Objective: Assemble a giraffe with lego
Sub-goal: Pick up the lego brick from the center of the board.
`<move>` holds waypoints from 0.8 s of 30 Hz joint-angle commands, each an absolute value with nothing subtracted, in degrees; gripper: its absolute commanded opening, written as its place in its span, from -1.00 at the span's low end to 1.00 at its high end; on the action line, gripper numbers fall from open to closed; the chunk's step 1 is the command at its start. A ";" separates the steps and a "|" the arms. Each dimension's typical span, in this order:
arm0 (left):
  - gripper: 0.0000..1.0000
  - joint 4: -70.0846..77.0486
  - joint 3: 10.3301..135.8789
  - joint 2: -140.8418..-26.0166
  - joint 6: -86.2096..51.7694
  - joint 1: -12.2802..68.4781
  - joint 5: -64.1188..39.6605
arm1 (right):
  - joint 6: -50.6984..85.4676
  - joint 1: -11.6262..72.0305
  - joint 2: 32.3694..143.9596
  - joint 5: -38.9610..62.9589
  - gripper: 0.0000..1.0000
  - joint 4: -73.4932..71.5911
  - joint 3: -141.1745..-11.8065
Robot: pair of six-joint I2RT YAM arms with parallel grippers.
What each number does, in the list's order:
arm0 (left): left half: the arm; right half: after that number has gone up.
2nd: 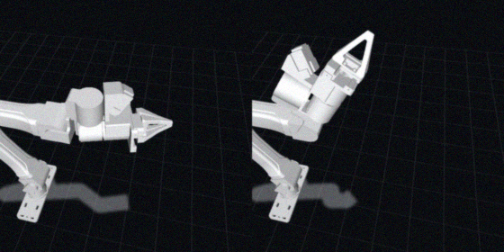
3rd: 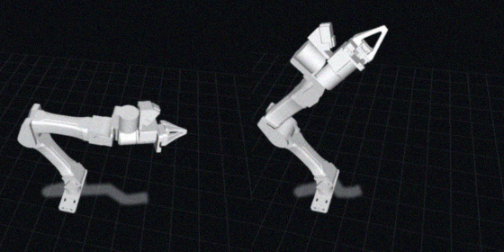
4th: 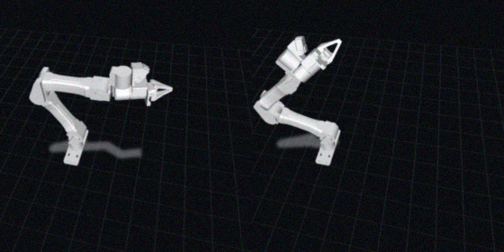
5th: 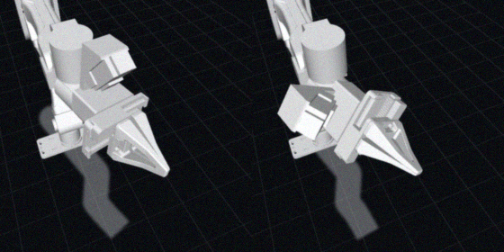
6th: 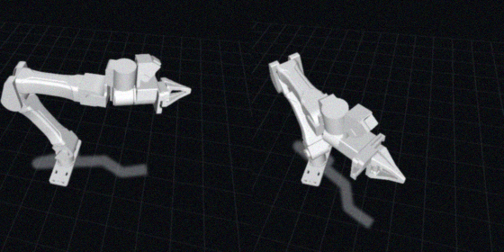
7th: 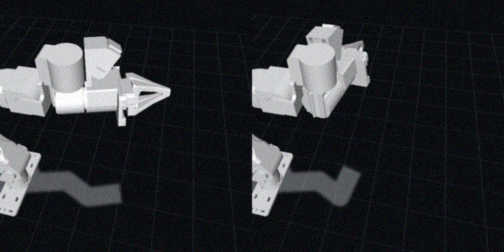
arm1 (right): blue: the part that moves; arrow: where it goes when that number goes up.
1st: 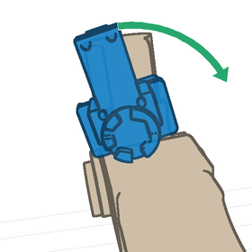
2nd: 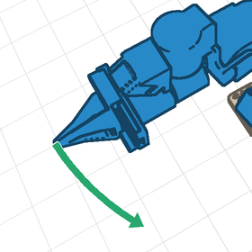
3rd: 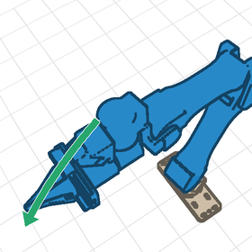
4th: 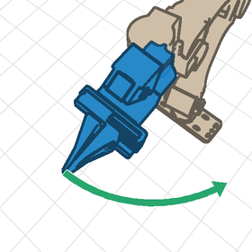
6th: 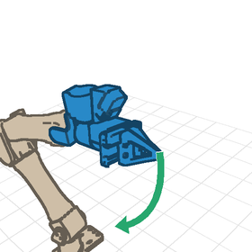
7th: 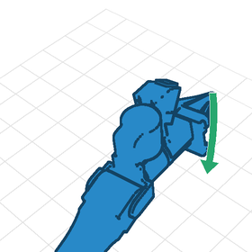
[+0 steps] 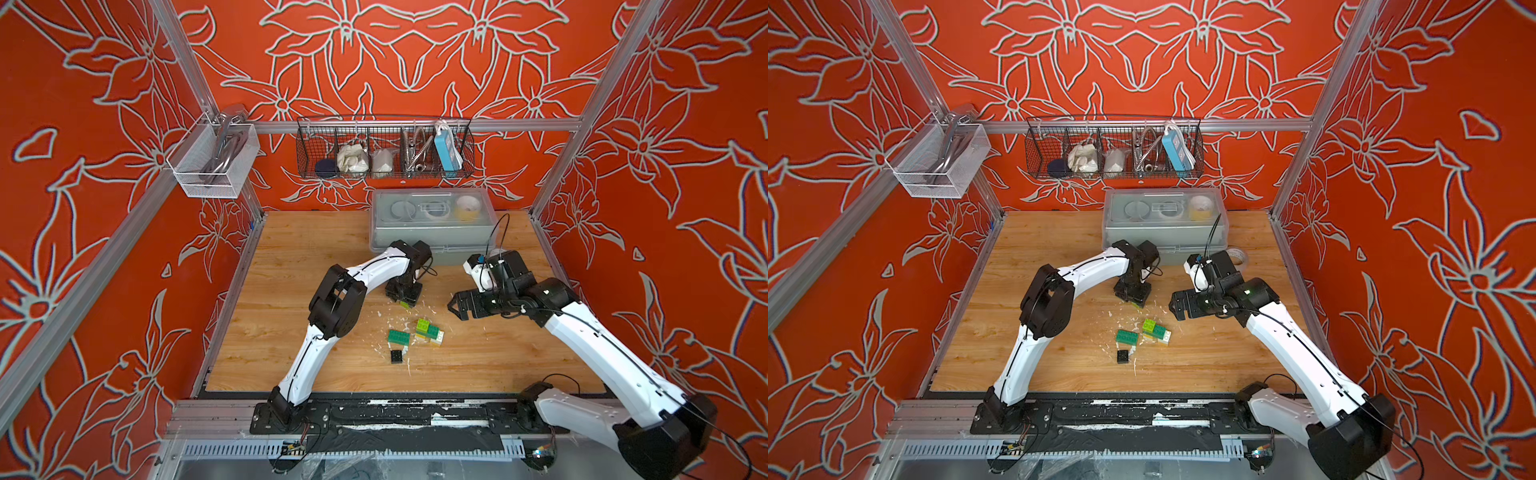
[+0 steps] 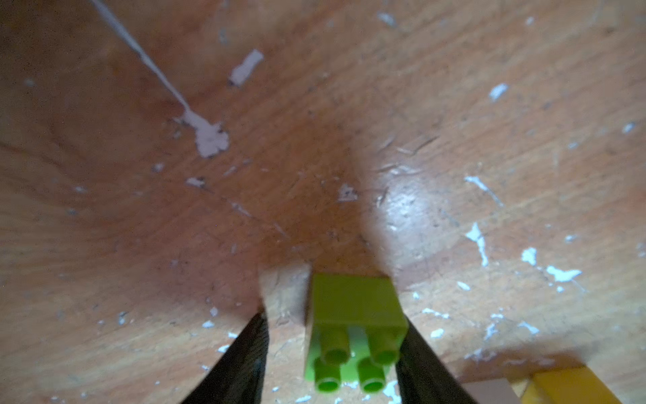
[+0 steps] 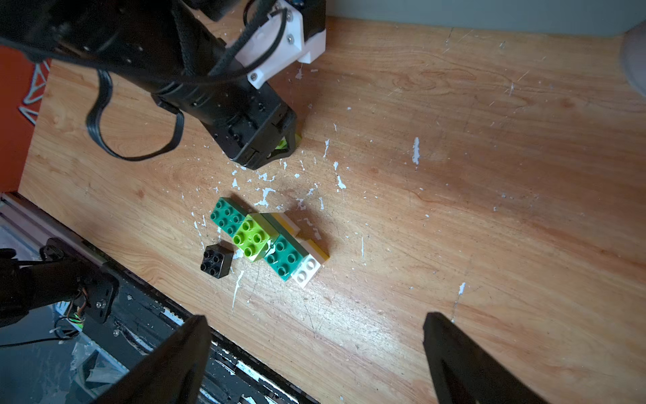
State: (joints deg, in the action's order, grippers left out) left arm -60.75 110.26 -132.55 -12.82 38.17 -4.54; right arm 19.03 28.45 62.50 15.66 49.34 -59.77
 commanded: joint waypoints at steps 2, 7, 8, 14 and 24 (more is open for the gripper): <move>0.01 -60.70 111.47 -133.25 -12.73 38.82 -4.23 | 19.27 28.04 62.13 17.02 1.00 50.05 -58.58; -0.16 -59.82 110.90 -132.90 -13.08 39.02 -4.21 | 19.16 27.77 61.83 16.92 1.00 50.27 -58.28; -0.21 -59.61 110.68 -132.79 -13.19 39.10 -4.30 | 19.24 27.69 61.88 16.97 1.00 50.24 -58.27; -0.34 -58.49 109.54 -131.89 -13.62 39.29 -4.53 | 19.34 27.60 61.92 16.92 1.00 50.31 -58.22; -0.69 -56.55 96.47 -117.12 -19.15 40.96 -5.21 | 20.21 26.57 61.10 14.62 1.00 52.18 -57.74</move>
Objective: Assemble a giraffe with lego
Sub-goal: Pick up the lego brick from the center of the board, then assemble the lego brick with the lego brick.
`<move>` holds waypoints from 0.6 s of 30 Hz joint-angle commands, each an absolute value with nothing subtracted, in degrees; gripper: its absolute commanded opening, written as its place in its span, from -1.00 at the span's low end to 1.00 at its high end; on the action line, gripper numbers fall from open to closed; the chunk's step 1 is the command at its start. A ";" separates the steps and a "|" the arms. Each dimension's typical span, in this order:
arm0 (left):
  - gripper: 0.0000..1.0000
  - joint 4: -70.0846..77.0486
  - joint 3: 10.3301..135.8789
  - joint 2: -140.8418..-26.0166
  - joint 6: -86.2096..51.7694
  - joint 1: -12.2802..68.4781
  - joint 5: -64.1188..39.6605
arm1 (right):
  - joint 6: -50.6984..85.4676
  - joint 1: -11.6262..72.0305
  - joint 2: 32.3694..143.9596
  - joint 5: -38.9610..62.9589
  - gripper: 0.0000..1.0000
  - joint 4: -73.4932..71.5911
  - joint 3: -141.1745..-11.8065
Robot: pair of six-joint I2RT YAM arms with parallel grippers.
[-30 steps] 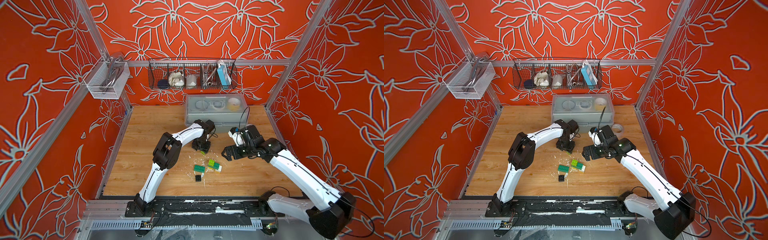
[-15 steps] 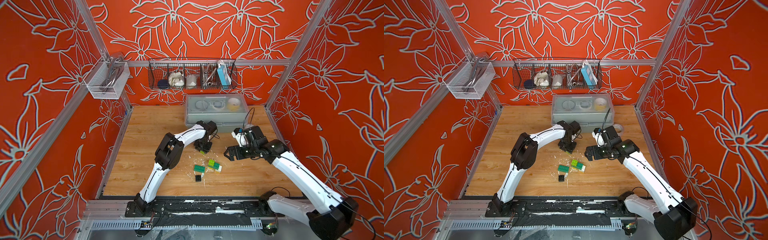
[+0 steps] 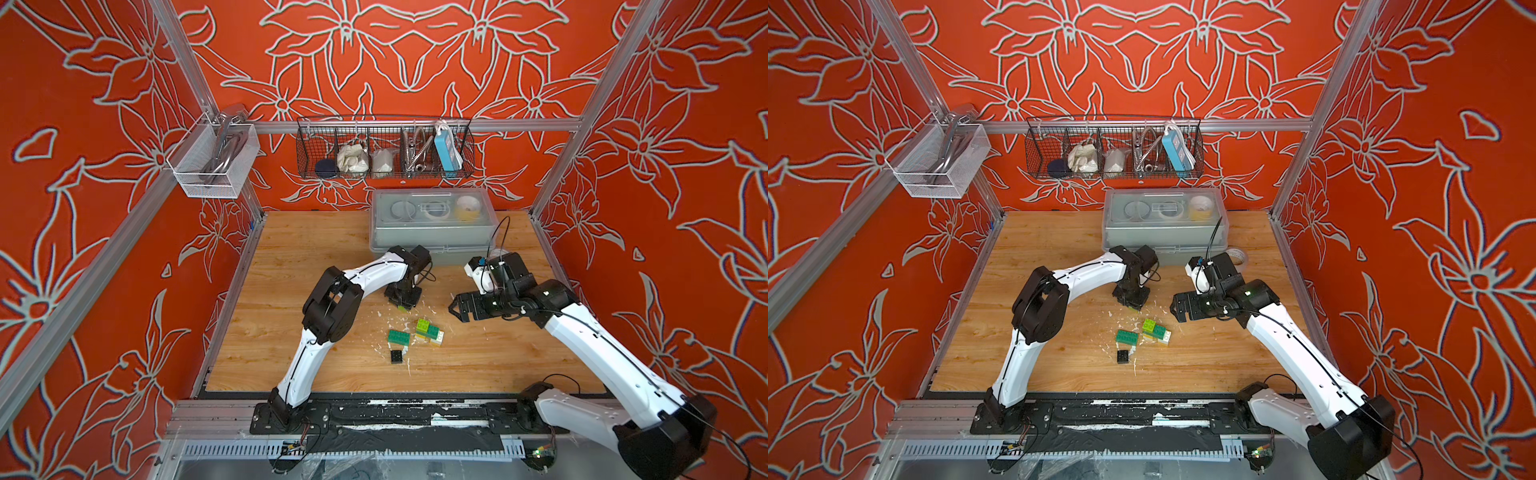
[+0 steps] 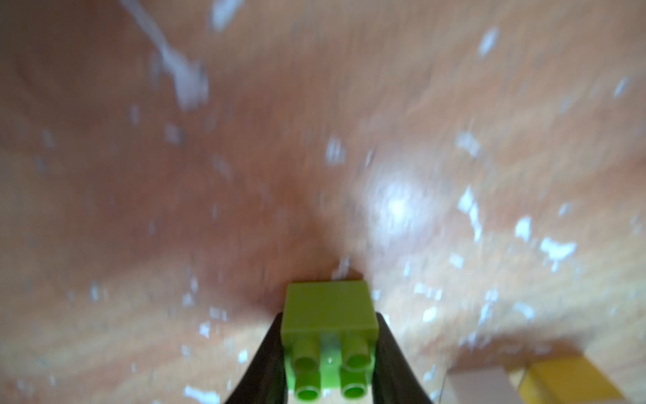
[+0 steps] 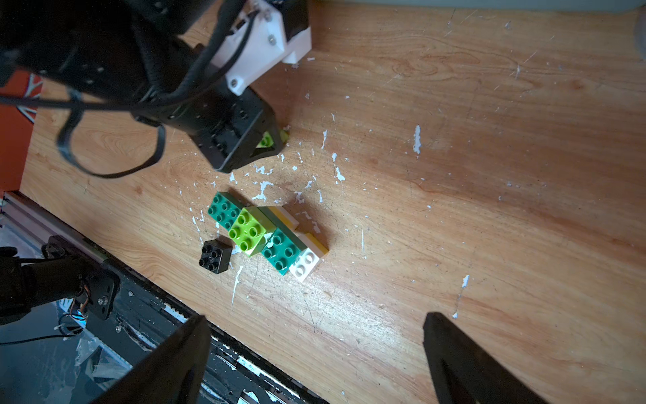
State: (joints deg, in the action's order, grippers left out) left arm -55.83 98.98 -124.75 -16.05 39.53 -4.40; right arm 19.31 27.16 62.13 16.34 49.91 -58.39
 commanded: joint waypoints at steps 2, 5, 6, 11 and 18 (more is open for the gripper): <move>-0.68 -57.66 94.83 -112.56 -21.27 42.59 -5.95 | 20.63 25.86 60.49 14.11 1.00 52.85 -57.43; -0.68 -61.83 96.43 -109.50 -23.57 45.97 -5.94 | 21.47 25.05 58.86 15.56 1.00 52.00 -56.07; -0.68 -63.35 97.76 -109.35 -24.35 47.12 -6.14 | 21.75 25.05 58.40 16.02 1.00 51.63 -55.60; -0.67 -68.29 103.78 -110.83 -27.16 50.86 -5.45 | 22.05 24.93 57.31 16.49 1.00 51.85 -54.72; -0.68 -69.23 104.66 -113.23 -29.13 52.15 -4.48 | 21.74 24.79 57.13 17.30 1.00 51.64 -55.35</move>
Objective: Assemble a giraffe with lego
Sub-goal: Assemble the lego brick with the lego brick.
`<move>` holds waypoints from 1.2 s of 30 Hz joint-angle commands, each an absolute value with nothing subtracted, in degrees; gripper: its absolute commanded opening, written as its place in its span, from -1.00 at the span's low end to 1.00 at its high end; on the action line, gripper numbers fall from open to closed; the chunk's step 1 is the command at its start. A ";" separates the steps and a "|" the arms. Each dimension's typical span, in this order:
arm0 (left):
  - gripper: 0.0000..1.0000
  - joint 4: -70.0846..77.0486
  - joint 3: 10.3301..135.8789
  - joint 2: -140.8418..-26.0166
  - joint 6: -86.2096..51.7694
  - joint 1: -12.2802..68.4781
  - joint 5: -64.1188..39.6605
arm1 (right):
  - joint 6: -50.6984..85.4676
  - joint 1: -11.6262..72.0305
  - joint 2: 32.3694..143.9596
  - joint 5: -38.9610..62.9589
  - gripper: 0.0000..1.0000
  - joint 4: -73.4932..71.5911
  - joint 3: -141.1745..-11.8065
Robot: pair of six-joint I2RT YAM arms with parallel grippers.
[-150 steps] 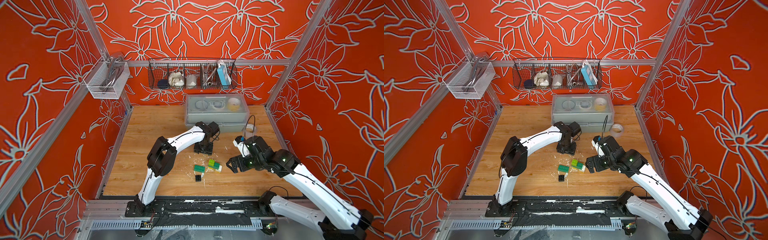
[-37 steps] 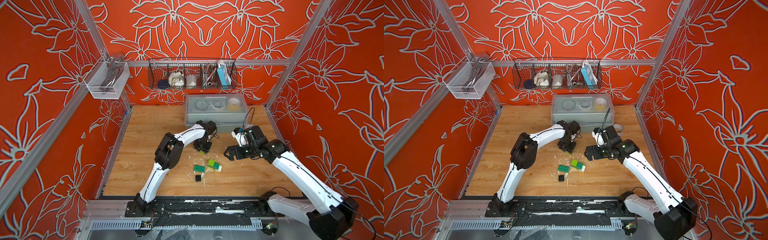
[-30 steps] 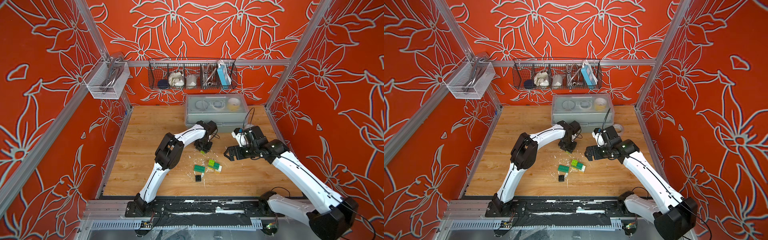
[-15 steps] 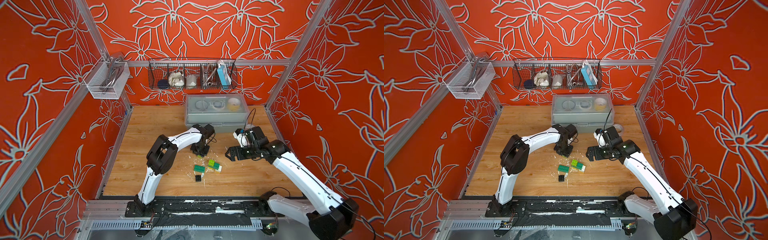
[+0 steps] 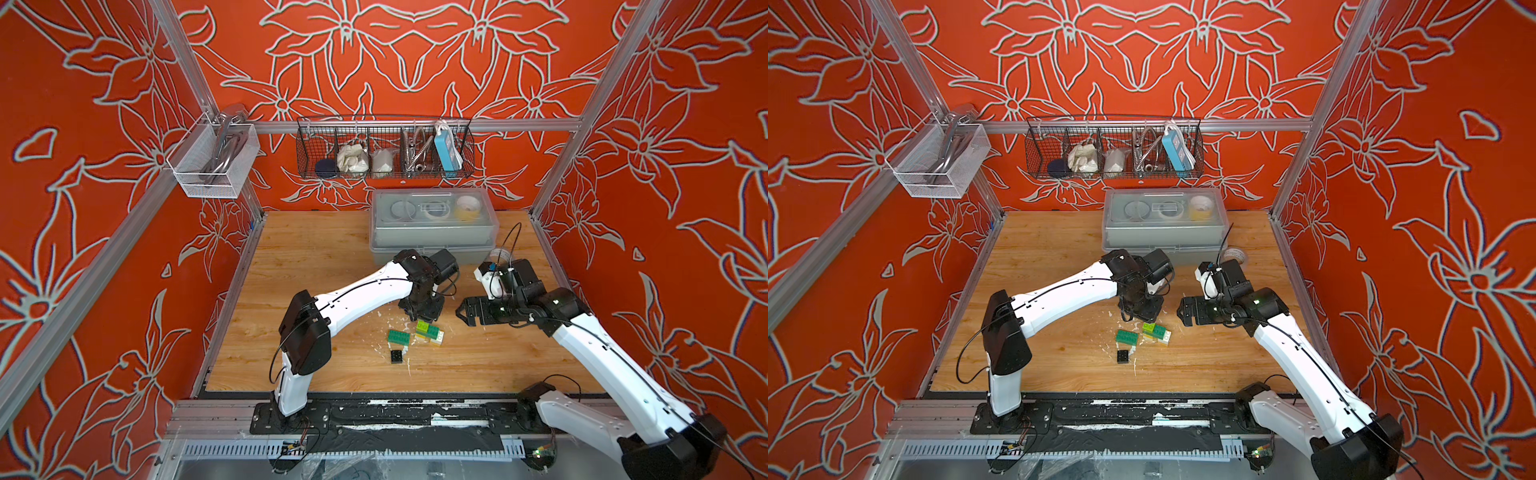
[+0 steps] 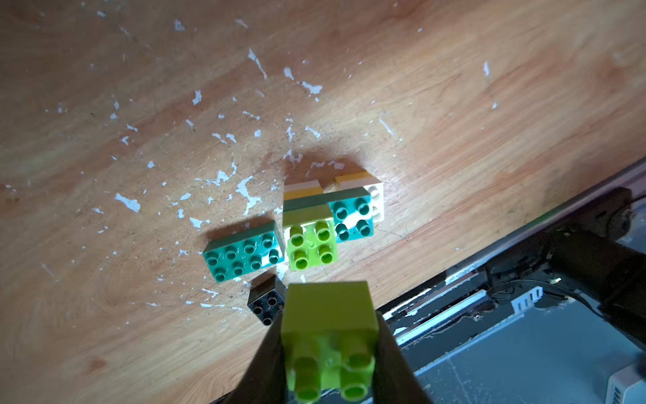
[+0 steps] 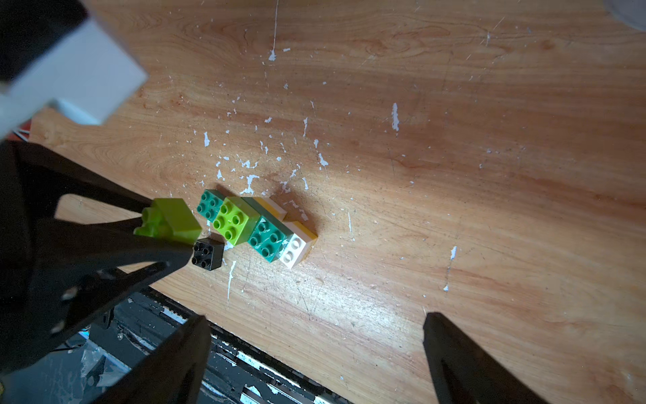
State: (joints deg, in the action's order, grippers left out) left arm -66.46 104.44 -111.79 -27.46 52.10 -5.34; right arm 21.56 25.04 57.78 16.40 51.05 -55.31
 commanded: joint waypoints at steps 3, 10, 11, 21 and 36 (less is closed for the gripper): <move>-0.68 -67.94 103.98 -113.80 -29.35 52.16 -5.07 | 21.65 24.79 56.85 17.97 1.00 51.30 -55.37; -0.67 -67.21 104.87 -116.15 -29.15 52.12 -5.88 | 21.67 24.79 55.50 18.92 1.00 51.22 -54.89; -0.67 -67.53 105.08 -116.43 -29.07 52.12 -5.97 | 21.71 24.79 55.50 18.81 1.00 51.37 -54.92; -0.66 -67.32 105.28 -117.63 -28.67 52.12 -6.76 | 21.62 24.69 55.37 18.18 1.00 51.41 -54.93; -0.66 -67.59 106.22 -120.16 -28.29 52.10 -6.26 | 21.16 23.34 54.02 18.19 1.00 52.01 -54.45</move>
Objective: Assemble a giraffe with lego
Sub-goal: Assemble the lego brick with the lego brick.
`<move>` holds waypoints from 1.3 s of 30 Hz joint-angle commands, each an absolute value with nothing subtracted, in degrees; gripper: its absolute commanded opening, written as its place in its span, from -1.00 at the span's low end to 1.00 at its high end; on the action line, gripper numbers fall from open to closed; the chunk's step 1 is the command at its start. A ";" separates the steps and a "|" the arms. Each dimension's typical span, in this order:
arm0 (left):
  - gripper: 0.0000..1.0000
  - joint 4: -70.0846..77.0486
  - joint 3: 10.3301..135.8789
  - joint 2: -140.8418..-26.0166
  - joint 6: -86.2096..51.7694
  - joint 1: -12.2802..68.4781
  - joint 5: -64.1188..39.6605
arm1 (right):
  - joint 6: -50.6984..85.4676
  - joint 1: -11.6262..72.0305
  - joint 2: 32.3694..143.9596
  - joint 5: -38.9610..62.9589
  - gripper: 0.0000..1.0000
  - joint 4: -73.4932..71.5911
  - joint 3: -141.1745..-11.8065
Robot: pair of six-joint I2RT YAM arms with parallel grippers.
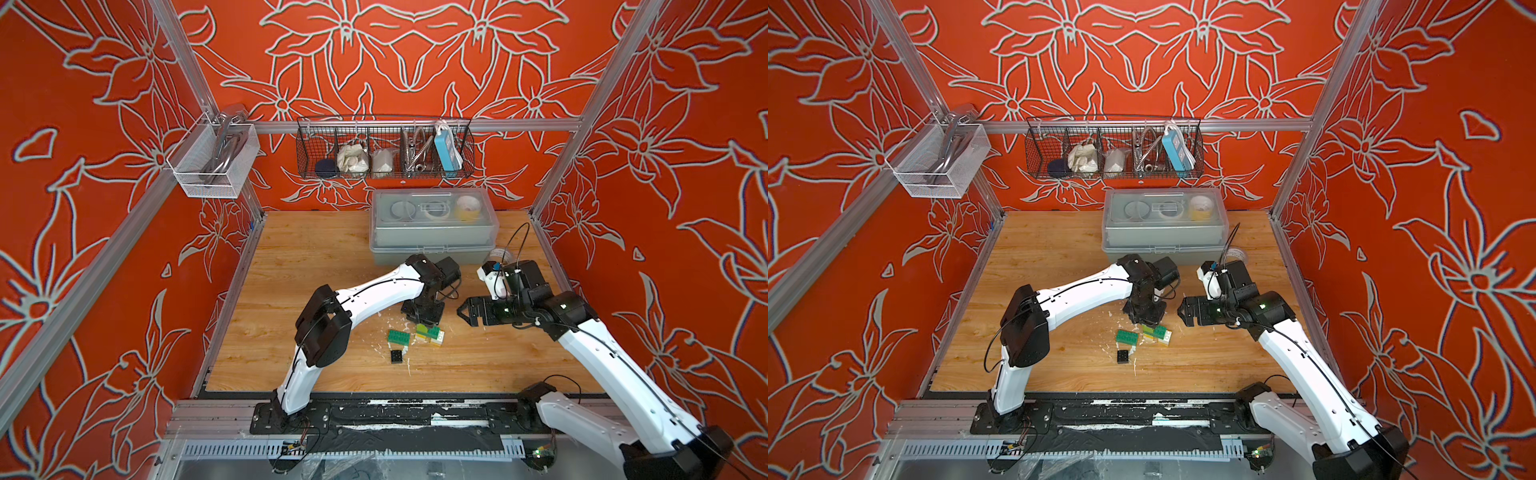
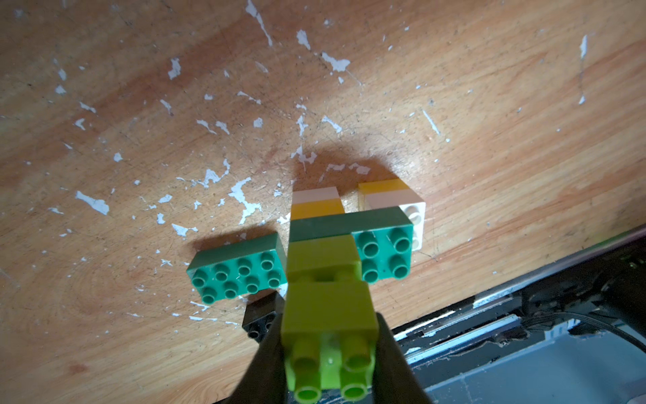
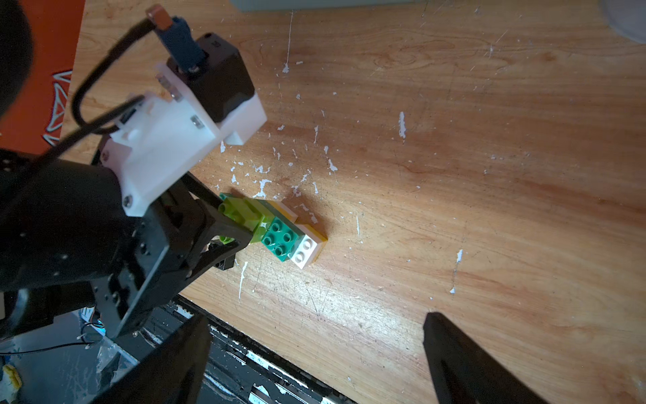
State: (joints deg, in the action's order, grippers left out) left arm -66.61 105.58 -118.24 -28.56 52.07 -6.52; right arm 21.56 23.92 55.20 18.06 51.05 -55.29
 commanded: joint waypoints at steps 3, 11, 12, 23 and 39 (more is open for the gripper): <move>-0.66 -68.14 106.25 -120.95 -28.02 52.12 -5.95 | 21.18 22.87 53.66 18.19 1.00 52.29 -54.49; -0.67 -69.59 108.03 -119.82 -27.92 52.12 -5.17 | 21.25 22.07 52.92 18.63 1.00 52.06 -53.96; -0.67 -69.76 108.23 -119.75 -28.00 52.12 -5.46 | 21.18 21.99 52.93 18.69 1.00 52.08 -53.92; -0.67 -71.41 109.86 -120.22 -27.86 52.12 -6.10 | 21.18 21.64 53.06 19.10 1.00 51.79 -53.79; -0.66 -71.28 108.95 -122.04 -28.82 52.21 -6.74 | 20.83 20.50 52.47 18.33 1.00 52.49 -54.38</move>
